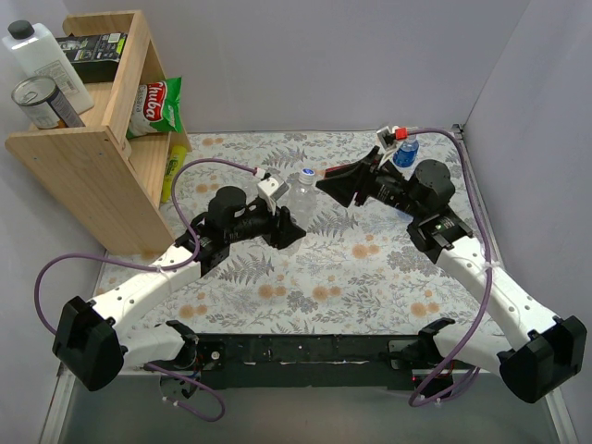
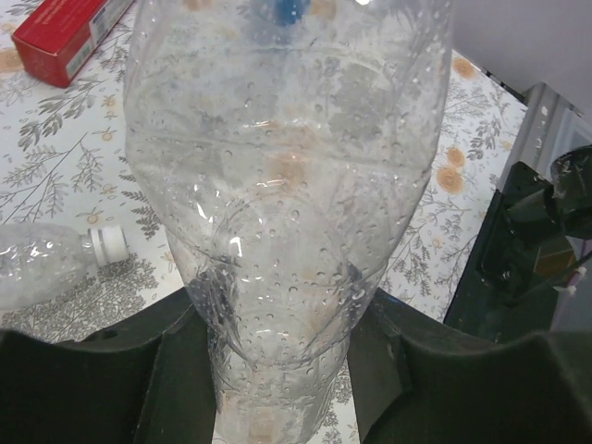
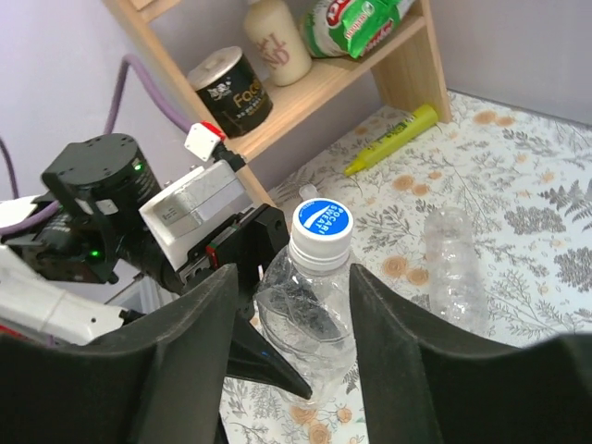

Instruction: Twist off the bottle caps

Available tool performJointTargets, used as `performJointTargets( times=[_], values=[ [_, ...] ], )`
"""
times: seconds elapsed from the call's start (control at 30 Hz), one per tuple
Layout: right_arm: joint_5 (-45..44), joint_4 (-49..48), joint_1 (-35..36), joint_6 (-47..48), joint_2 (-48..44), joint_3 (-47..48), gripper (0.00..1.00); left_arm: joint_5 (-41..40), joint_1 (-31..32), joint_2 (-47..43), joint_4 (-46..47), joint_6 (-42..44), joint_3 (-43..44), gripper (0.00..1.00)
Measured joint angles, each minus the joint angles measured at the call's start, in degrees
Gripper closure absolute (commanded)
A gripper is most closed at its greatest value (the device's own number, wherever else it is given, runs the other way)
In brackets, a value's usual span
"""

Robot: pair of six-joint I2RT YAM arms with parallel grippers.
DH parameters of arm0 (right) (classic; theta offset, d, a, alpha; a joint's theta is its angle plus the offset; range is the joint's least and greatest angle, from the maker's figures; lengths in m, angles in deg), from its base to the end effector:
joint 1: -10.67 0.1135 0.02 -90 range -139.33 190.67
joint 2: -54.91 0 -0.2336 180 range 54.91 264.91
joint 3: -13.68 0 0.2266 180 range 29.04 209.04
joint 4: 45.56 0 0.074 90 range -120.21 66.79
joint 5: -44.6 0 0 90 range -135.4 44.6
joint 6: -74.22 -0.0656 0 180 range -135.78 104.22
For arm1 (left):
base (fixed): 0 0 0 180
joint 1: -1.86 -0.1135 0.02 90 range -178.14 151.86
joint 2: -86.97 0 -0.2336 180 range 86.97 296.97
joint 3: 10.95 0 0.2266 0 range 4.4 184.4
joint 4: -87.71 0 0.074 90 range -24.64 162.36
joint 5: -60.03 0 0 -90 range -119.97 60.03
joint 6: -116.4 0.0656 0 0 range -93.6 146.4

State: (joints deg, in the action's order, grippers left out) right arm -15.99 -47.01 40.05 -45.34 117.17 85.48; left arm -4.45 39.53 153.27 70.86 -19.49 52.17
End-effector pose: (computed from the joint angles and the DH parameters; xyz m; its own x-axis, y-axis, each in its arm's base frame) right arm 0.2138 0.1573 0.3828 -0.2736 0.3392 -0.9001 -0.8191 0.4084 0.4029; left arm 0.2024 -0.1920 0.2692 -0.8147 -0.1896 -0.5480 0.4122 0.4753 -0.7773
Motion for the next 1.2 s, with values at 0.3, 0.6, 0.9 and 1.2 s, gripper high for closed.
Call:
performJointTargets(
  times=[0.3,0.6,0.9,1.2],
  values=[
    [-8.98,2.89,3.78,-1.36,4.07,0.13,0.47,-3.82,0.63,1.29,-1.62,-0.02,0.74,0.62],
    [-10.01,2.84,4.85,-1.79,5.31,0.46,0.47,-4.87,1.79,2.21,-2.47,0.02,1.05,0.62],
    [-11.19,2.99,5.27,-1.70,5.73,0.46,0.47,-6.45,3.10,3.02,-3.06,0.46,1.38,0.62],
    [-11.65,3.43,5.31,-1.49,6.73,1.79,0.48,-8.31,4.74,3.78,-3.56,1.36,2.36,0.63]
  ],
)
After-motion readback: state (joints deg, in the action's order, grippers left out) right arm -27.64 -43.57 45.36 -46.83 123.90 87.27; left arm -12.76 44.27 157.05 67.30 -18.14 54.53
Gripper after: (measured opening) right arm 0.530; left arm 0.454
